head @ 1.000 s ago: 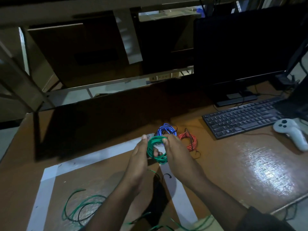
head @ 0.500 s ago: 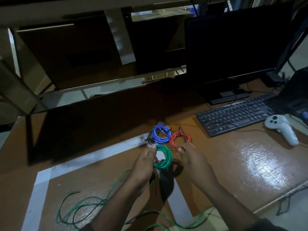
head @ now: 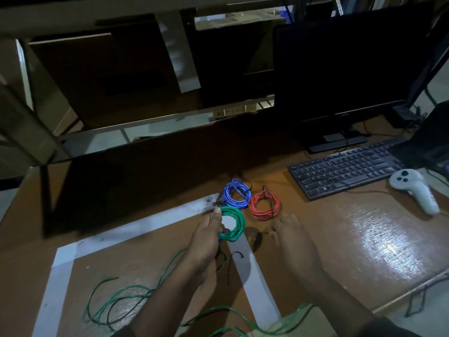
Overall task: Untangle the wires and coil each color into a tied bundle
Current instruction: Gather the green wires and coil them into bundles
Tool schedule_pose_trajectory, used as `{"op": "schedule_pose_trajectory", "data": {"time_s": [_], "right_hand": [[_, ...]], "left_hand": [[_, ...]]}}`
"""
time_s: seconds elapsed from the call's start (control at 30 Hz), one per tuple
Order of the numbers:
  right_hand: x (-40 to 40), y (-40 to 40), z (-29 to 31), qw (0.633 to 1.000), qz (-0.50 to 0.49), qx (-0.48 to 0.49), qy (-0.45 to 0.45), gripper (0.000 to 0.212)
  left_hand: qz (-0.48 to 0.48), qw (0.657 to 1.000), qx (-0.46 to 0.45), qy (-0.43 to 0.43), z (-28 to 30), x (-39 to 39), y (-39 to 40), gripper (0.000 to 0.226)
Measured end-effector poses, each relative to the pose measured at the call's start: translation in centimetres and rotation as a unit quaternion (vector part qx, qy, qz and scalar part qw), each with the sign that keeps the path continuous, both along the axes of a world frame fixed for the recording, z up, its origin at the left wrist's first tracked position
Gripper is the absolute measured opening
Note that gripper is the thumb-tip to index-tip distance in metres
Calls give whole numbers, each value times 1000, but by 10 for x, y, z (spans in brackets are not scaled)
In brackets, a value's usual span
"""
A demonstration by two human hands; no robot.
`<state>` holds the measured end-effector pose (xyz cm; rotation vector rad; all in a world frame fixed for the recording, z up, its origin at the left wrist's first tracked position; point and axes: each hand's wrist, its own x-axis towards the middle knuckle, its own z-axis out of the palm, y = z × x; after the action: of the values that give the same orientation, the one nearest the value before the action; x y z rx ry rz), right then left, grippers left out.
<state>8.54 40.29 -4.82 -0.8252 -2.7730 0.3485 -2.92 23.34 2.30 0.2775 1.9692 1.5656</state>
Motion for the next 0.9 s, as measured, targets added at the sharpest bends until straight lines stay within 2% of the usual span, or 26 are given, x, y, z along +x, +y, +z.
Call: {"op": "schedule_pose_trajectory", "data": {"time_s": [0.1,0.27,0.47,0.73,0.9], "right_hand": [[0,-13,16,998,12,-17,52,7],[-3,-38,55,981,42,-122,144,7],[-14,-61,90,908,30,-345,235,4],[-47,-83,80,806,-86,-558,180,14],[-49,-88,76,751,-86,-628,185,24]], "left_hand": [[20,1000,12,0,-1,-5,-2,56],[48,998,38,3,1,-11,-6,54],[92,994,61,2,2,-18,-8,47],[121,991,45,44,-7,-19,-9,40],[148,987,51,46,-9,-24,-13,39]]}}
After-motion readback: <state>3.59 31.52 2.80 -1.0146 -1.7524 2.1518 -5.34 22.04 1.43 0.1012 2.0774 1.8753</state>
